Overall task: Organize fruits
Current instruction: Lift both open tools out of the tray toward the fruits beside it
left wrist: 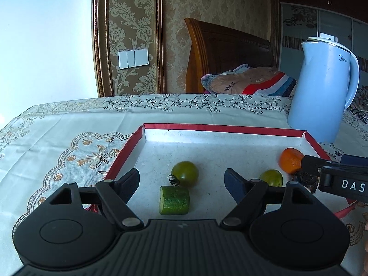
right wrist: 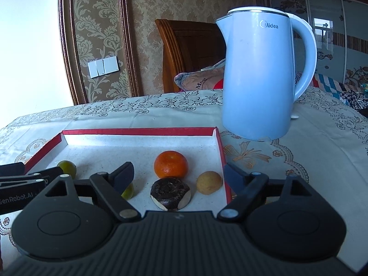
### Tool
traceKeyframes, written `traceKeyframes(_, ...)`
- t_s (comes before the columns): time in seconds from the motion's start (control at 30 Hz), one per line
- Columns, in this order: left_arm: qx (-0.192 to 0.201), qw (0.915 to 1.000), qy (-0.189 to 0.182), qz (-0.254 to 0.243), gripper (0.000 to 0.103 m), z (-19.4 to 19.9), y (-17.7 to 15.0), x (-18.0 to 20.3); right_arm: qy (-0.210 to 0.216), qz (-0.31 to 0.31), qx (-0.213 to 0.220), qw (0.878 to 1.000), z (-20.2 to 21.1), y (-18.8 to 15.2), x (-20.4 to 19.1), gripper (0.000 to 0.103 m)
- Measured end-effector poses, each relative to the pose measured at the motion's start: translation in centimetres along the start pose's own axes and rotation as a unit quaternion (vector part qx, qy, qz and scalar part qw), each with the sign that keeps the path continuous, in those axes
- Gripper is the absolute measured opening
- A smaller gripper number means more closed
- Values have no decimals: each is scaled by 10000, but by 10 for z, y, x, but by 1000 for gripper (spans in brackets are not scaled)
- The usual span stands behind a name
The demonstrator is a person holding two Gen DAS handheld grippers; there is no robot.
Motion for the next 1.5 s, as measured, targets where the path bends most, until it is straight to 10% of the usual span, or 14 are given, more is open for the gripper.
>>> traceKeyframes(1.5,-240,9969,-87,743,81,54,-59,-63,910,601,-453,9930,48,-62,-37,87)
Point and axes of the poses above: each gripper's, at about its wrist camera, not at the fingertips, and z roughly against the way its jaws point, x to its right, y to its top, the point moved 3 cm from there along -z, roughly the way its jaws point, and after that the axes turned 9 degrees about -x, right-handed, at the moved point
